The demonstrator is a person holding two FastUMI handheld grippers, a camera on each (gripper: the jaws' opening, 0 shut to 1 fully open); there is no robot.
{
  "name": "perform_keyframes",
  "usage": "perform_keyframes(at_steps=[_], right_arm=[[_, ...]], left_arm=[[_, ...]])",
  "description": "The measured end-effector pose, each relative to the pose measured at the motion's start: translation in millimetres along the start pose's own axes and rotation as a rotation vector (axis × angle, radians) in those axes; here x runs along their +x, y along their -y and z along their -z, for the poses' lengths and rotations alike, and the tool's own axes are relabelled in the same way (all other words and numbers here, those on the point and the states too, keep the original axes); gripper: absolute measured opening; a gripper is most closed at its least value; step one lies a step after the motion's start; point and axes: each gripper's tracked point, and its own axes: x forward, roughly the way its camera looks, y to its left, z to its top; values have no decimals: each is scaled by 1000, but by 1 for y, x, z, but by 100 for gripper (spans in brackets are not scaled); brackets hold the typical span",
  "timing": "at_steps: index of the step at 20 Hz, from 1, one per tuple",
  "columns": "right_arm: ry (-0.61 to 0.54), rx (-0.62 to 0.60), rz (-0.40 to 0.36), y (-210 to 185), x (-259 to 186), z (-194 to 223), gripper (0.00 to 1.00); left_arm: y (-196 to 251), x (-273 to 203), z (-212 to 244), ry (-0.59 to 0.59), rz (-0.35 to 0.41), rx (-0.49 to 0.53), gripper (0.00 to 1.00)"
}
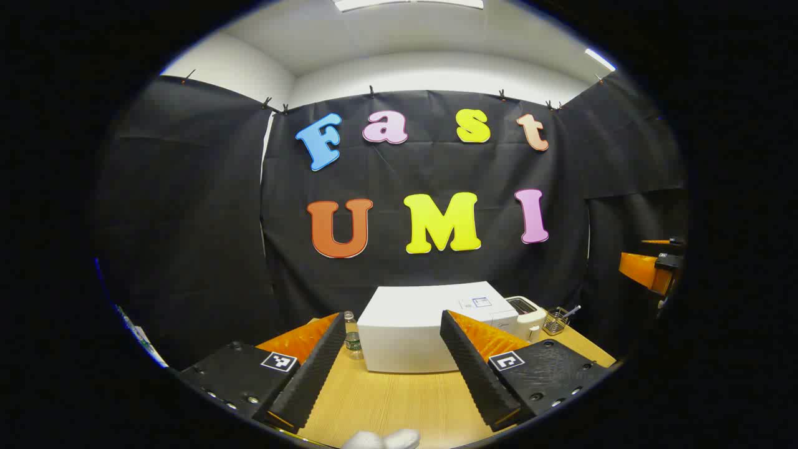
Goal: Open the microwave oven with the left hand, put the food in, and close the microwave oven.
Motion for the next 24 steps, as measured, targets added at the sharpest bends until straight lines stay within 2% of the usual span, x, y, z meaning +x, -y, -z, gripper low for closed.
perform_keyframes(at_steps=[1,2,3,4,5,6,7,10,11,13,14,15,16,17,18,19,20,21,24], right_arm=[[6,-6,-6,-3,0,-2,93],[7,-16,-9,-4,1,-2,93],[8,-21,-12,-5,2,-2,100],[7,-23,-10,-5,3,-1,93],[7,-24,-10,-6,4,-1,100],[9,-22,-7,-6,5,-1,93],[6,-18,-7,-5,6,-1,100],[1,-8,-4,-4,10,2,100],[-2,-7,-1,-4,11,3,100],[-3,-7,2,-3,12,3,100],[-2,-10,6,-2,13,4,93],[-5,-11,8,-1,15,4,100],[-3,-10,7,0,16,4,100],[-2,-9,9,1,17,3,93],[1,-8,11,3,19,3,100],[5,-5,13,7,21,2,93],[8,0,10,10,24,1,94],[5,3,10,14,27,1,100],[-1,7,2,27,38,1,100]], left_arm=[[1,0,0,3,6,-4,96],[-1,0,-1,6,6,-6,96],[-2,1,0,4,4,-7,96],[-3,2,1,2,4,-3,96],[-4,3,1,4,0,-1,96],[-3,3,1,2,5,1,96],[-2,4,1,3,6,3,96],[-2,6,0,6,14,15,96],[0,8,0,6,20,19,92],[1,11,0,6,23,24,96],[2,13,2,4,25,27,96],[4,16,5,1,25,30,96],[6,19,7,0,30,33,96],[9,23,11,-5,35,34,96],[16,27,16,-7,44,32,96],[23,33,22,-10,51,30,96],[32,40,30,-13,63,28,96],[42,47,37,-13,71,25,96],[80,73,67,-14,104,13,96]])
